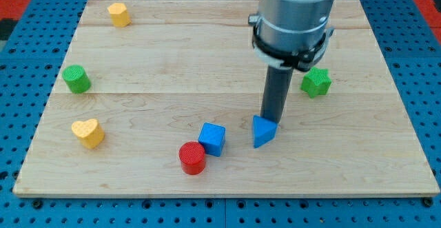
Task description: Push red circle above yellow heart
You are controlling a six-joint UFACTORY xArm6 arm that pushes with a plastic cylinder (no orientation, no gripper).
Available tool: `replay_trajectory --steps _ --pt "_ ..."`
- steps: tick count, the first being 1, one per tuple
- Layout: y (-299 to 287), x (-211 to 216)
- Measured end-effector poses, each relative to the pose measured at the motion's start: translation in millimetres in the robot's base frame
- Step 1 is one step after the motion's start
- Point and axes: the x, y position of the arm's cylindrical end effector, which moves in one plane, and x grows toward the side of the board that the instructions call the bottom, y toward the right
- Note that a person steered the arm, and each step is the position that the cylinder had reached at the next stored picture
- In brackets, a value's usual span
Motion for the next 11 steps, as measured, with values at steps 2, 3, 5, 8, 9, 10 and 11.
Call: replay_trajectory --steps 2,3,5,8,9,10,11 --pt "14.1 16.1" --pt "34.1 47.5" --pt "-4.2 79.1" --pt "-130.3 75.2" --pt "-162.4 38.9" --pt "-187.8 40.3" --pt "-187.6 -1.6"
